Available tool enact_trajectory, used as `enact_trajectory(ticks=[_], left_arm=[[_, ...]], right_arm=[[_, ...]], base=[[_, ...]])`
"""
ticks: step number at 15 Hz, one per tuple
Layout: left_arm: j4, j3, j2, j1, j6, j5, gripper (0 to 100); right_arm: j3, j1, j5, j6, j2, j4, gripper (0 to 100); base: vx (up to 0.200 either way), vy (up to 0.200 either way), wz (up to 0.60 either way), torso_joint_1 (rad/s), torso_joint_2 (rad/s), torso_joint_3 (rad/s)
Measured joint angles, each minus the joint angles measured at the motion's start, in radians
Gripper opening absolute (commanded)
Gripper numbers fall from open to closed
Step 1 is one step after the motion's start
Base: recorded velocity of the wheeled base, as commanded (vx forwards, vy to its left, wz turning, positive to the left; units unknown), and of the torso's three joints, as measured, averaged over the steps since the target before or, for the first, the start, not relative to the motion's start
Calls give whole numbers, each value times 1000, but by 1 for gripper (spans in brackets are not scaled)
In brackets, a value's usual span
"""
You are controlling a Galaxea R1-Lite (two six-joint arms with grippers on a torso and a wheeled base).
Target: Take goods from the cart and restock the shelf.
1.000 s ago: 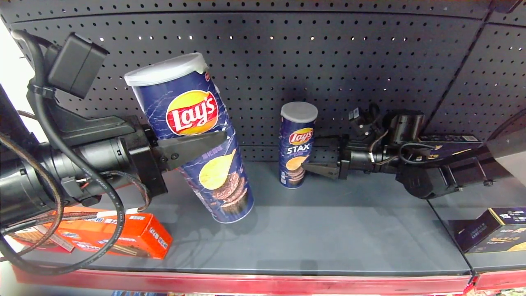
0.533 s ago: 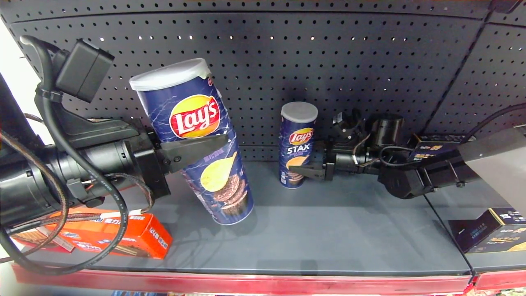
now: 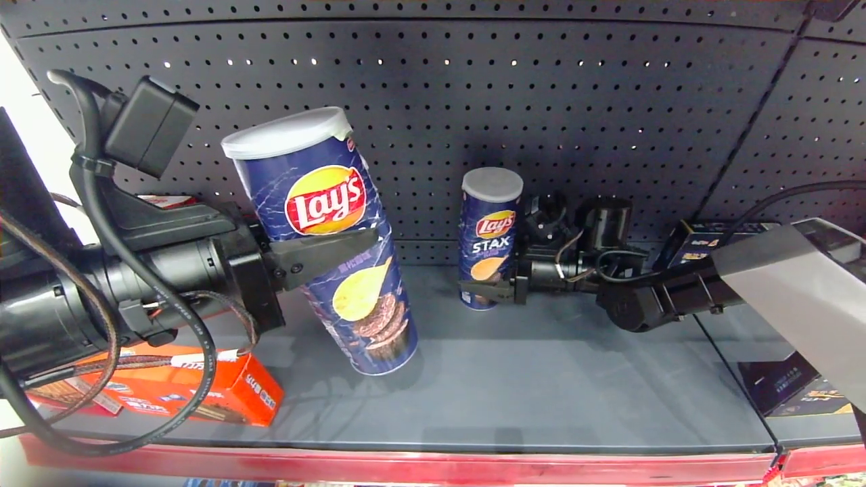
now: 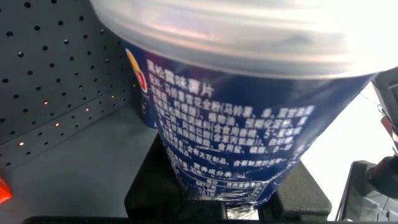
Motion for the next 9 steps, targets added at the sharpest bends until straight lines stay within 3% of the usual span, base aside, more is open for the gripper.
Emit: enact_trajectory(ticks=[9], left_arm=[[0, 5, 4, 17, 3, 0, 0]], right_arm=[[21, 8, -69, 12, -8, -27, 0]], base=[[0, 0, 0, 0, 0, 0]])
